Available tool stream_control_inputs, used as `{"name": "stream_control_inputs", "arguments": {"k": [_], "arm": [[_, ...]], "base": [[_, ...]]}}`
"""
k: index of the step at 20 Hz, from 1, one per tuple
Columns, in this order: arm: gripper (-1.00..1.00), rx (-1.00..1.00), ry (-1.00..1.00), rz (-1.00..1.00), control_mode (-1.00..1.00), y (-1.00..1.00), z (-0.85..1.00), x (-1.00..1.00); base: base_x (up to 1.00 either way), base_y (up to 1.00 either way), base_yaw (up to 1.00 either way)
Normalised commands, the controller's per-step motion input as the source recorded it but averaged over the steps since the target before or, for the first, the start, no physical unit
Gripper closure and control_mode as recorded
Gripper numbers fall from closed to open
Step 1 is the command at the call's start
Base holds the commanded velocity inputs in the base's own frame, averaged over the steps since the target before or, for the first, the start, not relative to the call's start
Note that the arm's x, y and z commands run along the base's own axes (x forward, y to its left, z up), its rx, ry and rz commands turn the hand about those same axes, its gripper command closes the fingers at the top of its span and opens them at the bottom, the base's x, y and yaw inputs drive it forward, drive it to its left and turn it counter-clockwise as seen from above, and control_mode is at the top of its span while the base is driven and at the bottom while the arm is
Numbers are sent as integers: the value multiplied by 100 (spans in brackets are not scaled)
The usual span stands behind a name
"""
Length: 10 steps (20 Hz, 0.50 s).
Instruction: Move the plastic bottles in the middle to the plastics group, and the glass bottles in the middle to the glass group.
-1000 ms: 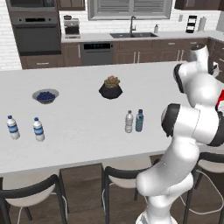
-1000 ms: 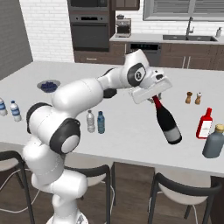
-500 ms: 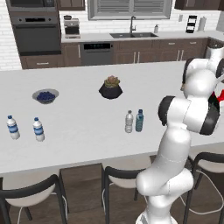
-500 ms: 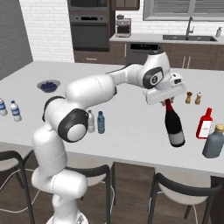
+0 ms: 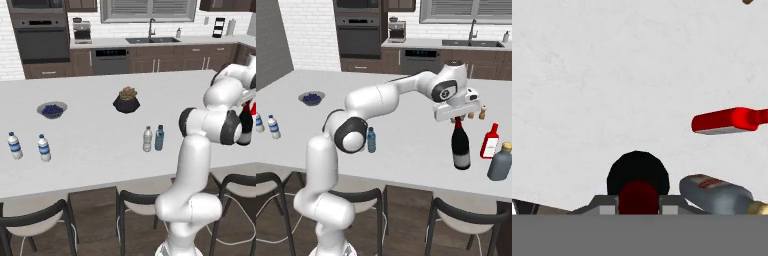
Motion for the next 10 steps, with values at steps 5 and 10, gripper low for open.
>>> {"name": "stream_control_inputs", "arguments": {"k": [5,10], "arm": [[100,3,0,0,-100,-21,-32,10],[100,4,0,0,-100,-23,-26,23]], "base": [[0,0,0],[0,0,0]]}}
